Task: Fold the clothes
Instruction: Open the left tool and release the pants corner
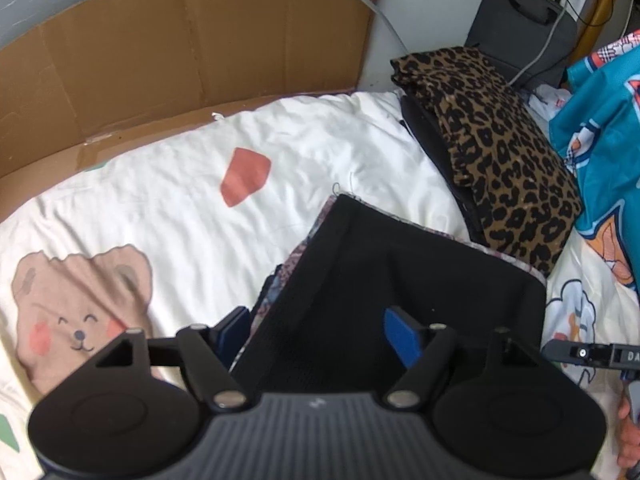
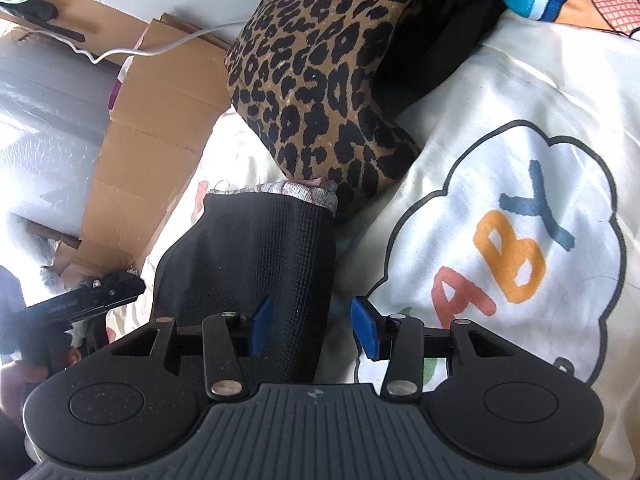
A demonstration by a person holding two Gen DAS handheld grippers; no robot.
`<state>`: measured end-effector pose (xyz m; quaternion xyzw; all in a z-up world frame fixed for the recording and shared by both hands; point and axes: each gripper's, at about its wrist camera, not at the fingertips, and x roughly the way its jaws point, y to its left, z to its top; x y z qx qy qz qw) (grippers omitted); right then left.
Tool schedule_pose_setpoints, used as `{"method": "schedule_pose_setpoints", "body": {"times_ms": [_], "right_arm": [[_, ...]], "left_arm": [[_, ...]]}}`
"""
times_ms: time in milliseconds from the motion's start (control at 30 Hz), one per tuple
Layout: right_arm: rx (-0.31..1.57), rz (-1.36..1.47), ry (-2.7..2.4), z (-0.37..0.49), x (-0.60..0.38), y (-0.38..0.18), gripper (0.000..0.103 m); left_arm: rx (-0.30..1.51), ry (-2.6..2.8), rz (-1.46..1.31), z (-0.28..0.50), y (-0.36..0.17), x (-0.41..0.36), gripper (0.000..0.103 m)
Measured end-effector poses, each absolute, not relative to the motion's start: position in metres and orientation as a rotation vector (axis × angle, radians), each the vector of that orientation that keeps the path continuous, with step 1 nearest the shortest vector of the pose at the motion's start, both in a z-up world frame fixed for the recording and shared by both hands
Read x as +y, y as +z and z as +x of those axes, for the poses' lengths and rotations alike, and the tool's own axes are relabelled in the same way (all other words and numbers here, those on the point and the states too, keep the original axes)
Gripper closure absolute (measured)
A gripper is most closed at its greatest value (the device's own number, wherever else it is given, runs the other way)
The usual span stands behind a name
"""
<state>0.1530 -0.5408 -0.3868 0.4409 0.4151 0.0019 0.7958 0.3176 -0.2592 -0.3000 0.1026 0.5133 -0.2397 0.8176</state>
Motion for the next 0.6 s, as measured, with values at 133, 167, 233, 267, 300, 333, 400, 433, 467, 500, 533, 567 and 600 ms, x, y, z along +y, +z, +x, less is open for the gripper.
{"method": "schedule_pose_setpoints", "body": {"times_ms": [133,167,233,267,300,333,400,433,467,500,533,567,600], "right_arm": [[0.898,0.949,0.003,0.159,-0.537,-0.390,0.052],[0.900,0.945,0.004,0.160,-0.535,-0.391,0.052],[0.902,0.938,0.015,0.162,-0.533,-0.391,0.052],[0.902,0.934,0.021,0.163,-0.532,-0.391,0.053],[0.901,0.931,0.027,0.164,-0.531,-0.390,0.053],[0.900,0.930,0.035,0.165,-0.530,-0.390,0.056],[0.904,0.927,0.042,0.166,-0.529,-0.391,0.067],[0.909,0.922,0.038,0.168,-0.528,-0.391,0.072],[0.912,0.916,0.035,0.169,-0.528,-0.391,0.076],[0.913,0.910,0.033,0.169,-0.528,-0.391,0.083],[0.913,0.905,0.031,0.170,-0.528,-0.391,0.084],[0.912,0.902,0.028,0.170,-0.528,-0.391,0.084],[0.911,0.901,0.026,0.170,-0.528,-0.390,0.084]], "left_arm": [[1.090,-0.514,0.207,0.320,-0.312,-0.264,0.027],[1.093,-0.515,0.200,0.320,-0.315,-0.265,0.027],[1.092,-0.515,0.207,0.319,-0.321,-0.268,0.027],[1.089,-0.515,0.217,0.319,-0.324,-0.269,0.027],[1.084,-0.516,0.227,0.318,-0.326,-0.270,0.027],[1.077,-0.514,0.229,0.318,-0.328,-0.270,0.028],[1.072,-0.501,0.230,0.320,-0.332,-0.268,0.040],[1.073,-0.488,0.236,0.322,-0.334,-0.266,0.053],[1.075,-0.477,0.239,0.324,-0.336,-0.264,0.058],[1.080,-0.475,0.234,0.327,-0.338,-0.261,0.062],[1.086,-0.483,0.219,0.330,-0.338,-0.257,0.064],[1.089,-0.491,0.209,0.331,-0.337,-0.254,0.065],[1.089,-0.498,0.211,0.332,-0.335,-0.253,0.067]]}}
